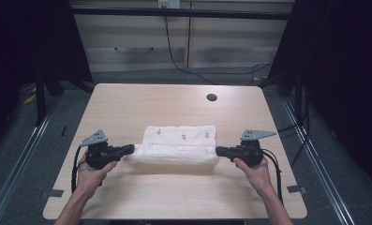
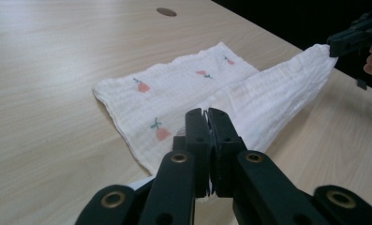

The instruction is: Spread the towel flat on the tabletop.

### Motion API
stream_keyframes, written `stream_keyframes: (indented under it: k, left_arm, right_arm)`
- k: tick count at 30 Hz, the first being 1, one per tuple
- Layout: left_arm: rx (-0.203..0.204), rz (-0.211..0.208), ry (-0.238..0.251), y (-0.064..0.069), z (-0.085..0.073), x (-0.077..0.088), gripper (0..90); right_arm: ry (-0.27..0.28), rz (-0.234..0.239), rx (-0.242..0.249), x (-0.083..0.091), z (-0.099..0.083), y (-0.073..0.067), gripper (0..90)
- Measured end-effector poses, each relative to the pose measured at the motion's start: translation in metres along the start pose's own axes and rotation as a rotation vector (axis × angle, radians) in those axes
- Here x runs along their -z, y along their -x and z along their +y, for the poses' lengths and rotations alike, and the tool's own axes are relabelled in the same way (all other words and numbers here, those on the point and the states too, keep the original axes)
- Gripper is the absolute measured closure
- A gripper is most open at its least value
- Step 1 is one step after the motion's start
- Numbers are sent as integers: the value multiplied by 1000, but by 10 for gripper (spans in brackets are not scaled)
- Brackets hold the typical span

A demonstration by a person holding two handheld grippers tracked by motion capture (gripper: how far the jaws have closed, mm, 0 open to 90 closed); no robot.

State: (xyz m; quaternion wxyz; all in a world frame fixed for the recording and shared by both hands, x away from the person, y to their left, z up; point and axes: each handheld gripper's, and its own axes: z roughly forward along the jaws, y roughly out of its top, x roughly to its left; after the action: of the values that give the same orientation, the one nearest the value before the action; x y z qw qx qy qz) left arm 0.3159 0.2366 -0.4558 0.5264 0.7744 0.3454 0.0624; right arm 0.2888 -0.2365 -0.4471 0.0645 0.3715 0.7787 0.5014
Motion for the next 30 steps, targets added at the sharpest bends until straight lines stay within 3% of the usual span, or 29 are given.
stream_keyframes:
  k: [17,21,25,30]
  left_arm:
    - [-47,-40,-144,22,-33,-5,859]
    - [-42,-50,-151,25,-39,2,834]
    - [-20,-56,-140,27,-42,12,745]
    - [-4,-11,-93,24,-28,19,614]
  right_arm:
    - [-79,-6,-14,3,-36,-13,800]
    - [-95,-12,-21,7,-43,-17,773]
    - [-99,-15,-23,12,-49,-18,770]
    - [-84,-21,-23,11,-43,-15,734]
